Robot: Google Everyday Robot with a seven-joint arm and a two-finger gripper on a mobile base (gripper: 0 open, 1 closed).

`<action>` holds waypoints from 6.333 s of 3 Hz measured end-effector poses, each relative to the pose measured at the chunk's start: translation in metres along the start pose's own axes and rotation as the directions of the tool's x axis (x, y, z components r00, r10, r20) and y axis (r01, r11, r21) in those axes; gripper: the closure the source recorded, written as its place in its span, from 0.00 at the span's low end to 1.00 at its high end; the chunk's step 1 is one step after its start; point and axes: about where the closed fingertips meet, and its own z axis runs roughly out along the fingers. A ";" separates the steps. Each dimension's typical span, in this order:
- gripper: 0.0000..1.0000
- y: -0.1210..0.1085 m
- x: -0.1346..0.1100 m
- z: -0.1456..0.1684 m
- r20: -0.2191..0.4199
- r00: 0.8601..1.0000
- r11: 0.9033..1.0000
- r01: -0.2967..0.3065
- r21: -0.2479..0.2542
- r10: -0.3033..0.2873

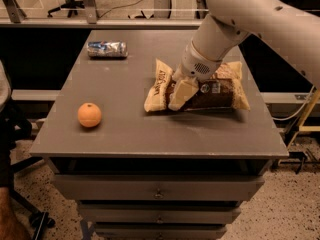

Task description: Move brown chip bag near redbull can

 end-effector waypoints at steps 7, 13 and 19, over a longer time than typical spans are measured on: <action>1.00 -0.112 0.039 -0.102 0.002 1.000 0.925 -0.006 0.379 0.006; 1.00 -0.188 -0.063 -0.069 -0.052 0.955 0.814 0.278 0.510 -0.294; 1.00 -0.206 -0.113 -0.025 -0.060 0.898 0.774 0.409 0.483 -0.436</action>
Offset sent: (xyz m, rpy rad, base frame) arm 0.0433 -0.0550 0.0591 0.0412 -0.2080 -0.1047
